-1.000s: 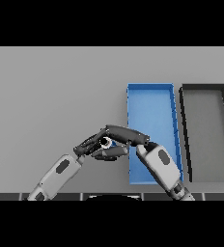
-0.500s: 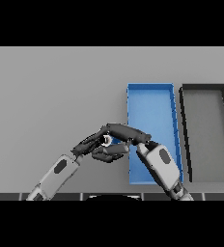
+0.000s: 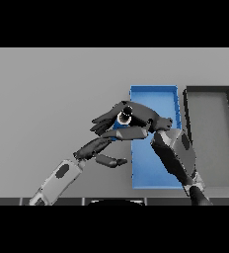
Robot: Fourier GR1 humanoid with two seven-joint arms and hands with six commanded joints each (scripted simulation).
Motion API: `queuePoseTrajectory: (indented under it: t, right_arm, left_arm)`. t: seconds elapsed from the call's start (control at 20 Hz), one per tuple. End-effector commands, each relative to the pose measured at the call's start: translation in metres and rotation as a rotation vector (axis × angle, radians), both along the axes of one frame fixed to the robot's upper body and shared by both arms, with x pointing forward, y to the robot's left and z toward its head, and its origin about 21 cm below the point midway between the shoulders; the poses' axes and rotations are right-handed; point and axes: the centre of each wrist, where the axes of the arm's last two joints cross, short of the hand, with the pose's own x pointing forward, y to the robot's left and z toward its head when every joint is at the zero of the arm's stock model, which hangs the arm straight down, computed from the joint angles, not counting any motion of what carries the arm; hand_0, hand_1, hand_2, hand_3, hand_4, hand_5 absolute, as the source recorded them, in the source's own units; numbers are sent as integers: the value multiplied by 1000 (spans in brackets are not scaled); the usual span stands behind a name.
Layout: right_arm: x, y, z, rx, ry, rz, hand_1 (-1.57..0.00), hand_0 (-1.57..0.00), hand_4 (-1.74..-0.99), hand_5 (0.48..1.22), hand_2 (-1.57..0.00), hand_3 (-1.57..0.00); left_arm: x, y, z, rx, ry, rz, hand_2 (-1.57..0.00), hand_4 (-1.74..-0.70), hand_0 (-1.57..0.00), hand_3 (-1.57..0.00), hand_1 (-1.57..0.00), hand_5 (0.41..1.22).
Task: Pick up the blue pipe and place it into the blue bin.
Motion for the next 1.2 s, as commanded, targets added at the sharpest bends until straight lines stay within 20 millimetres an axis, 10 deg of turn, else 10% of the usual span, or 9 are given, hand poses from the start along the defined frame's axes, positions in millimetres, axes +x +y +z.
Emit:
queuePoseTrajectory:
  t: [0.0, 0.4, 0.65, 1.15]
  right_arm:
    - [4, -3, 15, 41, -6, -5, -1571, -1571, -1707, 1141, -1571, -1571]
    - [56, -48, 76, 94, -68, -390, -1571, -1571, -1735, 1131, -1571, -1571]
    - [88, -96, 25, -12, 109, -628, -1571, -1571, -1739, 1120, -1571, -1571]
    - [76, -130, -99, -278, 507, -822, -1571, -1571, -1741, 1122, -1571, -1571]
  left_arm:
    - [-2, 3, -3, 6, 3, -3, 0, -917, 0, 0, 0, 503]
    - [-7, 8, 1, -27, -18, -21, 1, -907, 1, 1, 1, 491]
    - [-6, 8, -2, -13, 0, -6, 1, -902, 1, 1, 1, 489]
    - [-6, 4, -5, -20, -3, 2, 1, -881, 1, 1, 1, 463]
